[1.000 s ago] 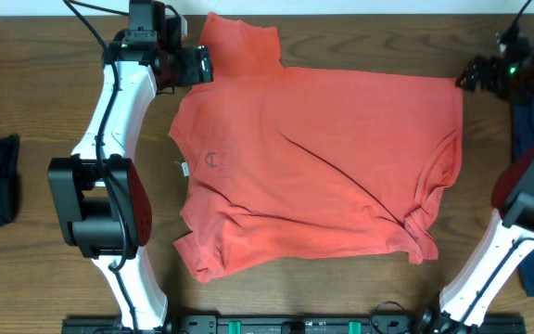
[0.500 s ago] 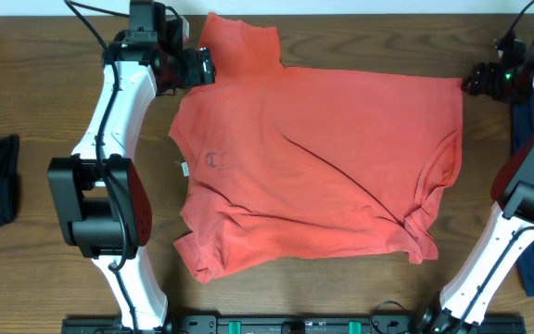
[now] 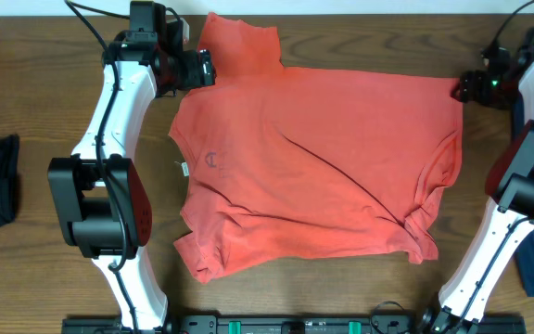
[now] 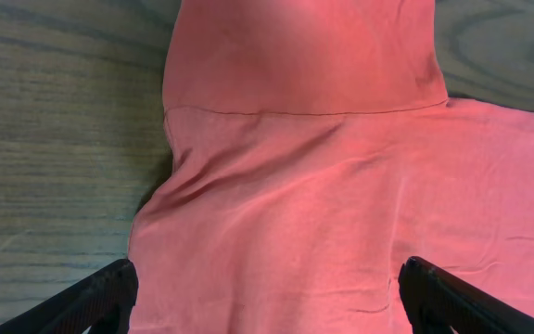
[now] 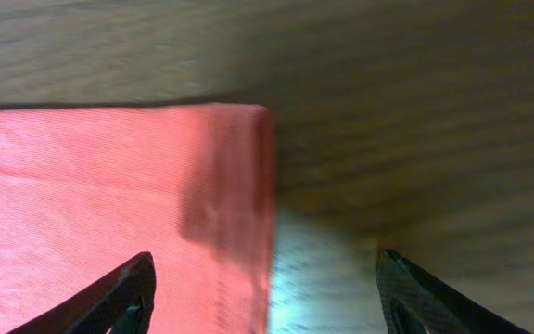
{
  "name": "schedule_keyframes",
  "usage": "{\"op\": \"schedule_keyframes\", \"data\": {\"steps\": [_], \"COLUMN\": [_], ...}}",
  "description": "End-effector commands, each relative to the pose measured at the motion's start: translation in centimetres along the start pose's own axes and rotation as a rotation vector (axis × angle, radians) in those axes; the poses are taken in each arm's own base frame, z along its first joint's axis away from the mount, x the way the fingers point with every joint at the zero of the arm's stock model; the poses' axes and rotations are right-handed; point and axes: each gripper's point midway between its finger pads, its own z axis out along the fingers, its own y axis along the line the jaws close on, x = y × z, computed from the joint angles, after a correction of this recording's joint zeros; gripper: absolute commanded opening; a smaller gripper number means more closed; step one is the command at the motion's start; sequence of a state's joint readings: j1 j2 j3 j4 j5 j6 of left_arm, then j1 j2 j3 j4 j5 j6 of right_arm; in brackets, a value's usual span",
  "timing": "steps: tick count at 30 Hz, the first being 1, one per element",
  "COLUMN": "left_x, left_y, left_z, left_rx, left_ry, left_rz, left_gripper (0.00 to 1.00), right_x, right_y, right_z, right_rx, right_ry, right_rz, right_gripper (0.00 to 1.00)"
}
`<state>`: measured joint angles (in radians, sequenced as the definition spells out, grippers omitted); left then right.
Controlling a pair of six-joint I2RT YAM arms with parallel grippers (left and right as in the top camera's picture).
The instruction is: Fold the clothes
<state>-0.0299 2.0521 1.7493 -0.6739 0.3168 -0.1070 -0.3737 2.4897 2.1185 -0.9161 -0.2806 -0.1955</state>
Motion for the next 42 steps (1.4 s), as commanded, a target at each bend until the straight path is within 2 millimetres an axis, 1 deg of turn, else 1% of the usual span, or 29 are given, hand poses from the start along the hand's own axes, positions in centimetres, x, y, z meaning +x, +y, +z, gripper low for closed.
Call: {"op": "schedule_keyframes", "data": {"steps": [1,4,7,9,12,15,17,18,19,20,21,23,24,25,26,27,28,31,32,33,34,37,38,39,42], "left_x": [-0.5,-0.5,-0.4,-0.2,0.0,0.0,0.0,0.0,0.0,0.0,-0.1,-0.2,-0.3,-0.4,-0.6,-0.7,-0.7,-0.8,-0.9,-0.9,-0.9,-0.7,-0.6,-0.4,0.2], "left_y": [-0.5,-0.5,-0.5,-0.4,-0.4,-0.4,-0.4,-0.4,-0.4,-0.4,-0.4,-0.4,-0.5,-0.5,-0.4,-0.4,-0.4,-0.1,0.1,0.2,0.3,0.2,0.3,0.3,0.8], "left_z": [-0.7,-0.7,-0.7,-0.7,-0.7,-0.7,-0.7,-0.7,-0.7,-0.7,-0.7,-0.7,-0.7,-0.7,-0.6,-0.5,-0.4,0.7,1.3,1.8,2.7,4.9,5.7,6.3,8.3], "left_rx": [0.018,0.018,0.017,0.016,0.014,0.014,0.014,0.014,0.014,0.014,0.015,0.016,0.016,0.016,0.014,0.014,0.015,0.016,0.016,0.017,0.021,0.068,0.077,0.087,0.107], "left_ry": [-0.015,-0.015,-0.010,-0.003,0.006,0.006,0.006,0.006,0.006,0.005,0.002,-0.004,-0.009,-0.013,-0.019,-0.022,-0.023,-0.025,-0.026,-0.027,-0.026,-0.018,-0.012,-0.006,0.011], "left_rz": [0.010,0.010,0.008,0.007,0.005,0.004,0.005,0.004,0.005,0.005,0.006,0.007,0.008,0.009,0.009,0.002,-0.008,-0.012,-0.019,-0.023,-0.029,-0.041,-0.054,-0.068,-0.096], "left_gripper": [0.92,0.91,0.91,0.92,0.92,0.91,0.91,0.91,0.92,0.91,0.84,0.60,0.52,0.48,0.48,0.49,0.61,0.67,0.70,0.77,0.80,0.86,0.91,0.93,0.98], "right_x": [-0.2,-0.7,-1.1,-1.2,-0.8,0.1,0.6,0.8,1.0,1.1,1.2,1.2,1.2,1.1,1.2,1.2,1.3,1.6,1.7,1.9,2.0,2.4,2.5,2.7,3.1], "right_y": [2.1,3.3,3.8,3.8,3.7,3.0,2.7,2.6,2.5,2.5,2.4,2.4,2.4,2.4,2.4,2.4,2.4,2.5,2.5,2.5,2.5,2.6,2.6,2.6,2.7], "right_z": [1.2,1.8,2.4,2.9,3.8,5.1,5.9,6.1,6.4,6.4,6.5,6.5,6.5,6.5,6.5,6.5,6.5,6.5,6.5,6.5,6.4,6.4,6.4,6.4,6.3], "right_rx": [-0.028,-0.022,-0.011,0.006,0.006,0.019,0.025,0.027,0.031,0.033,0.034,0.034,0.035,0.035,0.035,0.034,0.034,0.033,0.032,0.032,0.031,0.029,0.028,0.028,0.026], "right_ry": [0.005,-0.010,-0.021,-0.023,-0.012,0.019,0.036,0.042,0.048,0.049,0.052,0.052,0.052,0.051,0.052,0.055,0.058,0.070,0.075,0.081,0.087,0.103,0.108,0.113,0.128], "right_rz": [-0.071,-0.108,-0.119,-0.107,-0.095,-0.079,-0.073,-0.066,-0.061,-0.055,-0.053,-0.051,-0.043,-0.035,-0.033,-0.032,-0.027,-0.022,-0.021,-0.020,-0.018,-0.014,-0.013,-0.012,-0.008], "right_gripper": [0.76,0.72,0.69,0.69,0.69,0.70,0.68,0.63,0.54,0.43,0.35,0.24,0.17,0.12,0.09,0.06,0.02,0.01,0.01,0.01,0.01,0.01,0.01,0.01,0.01]}}
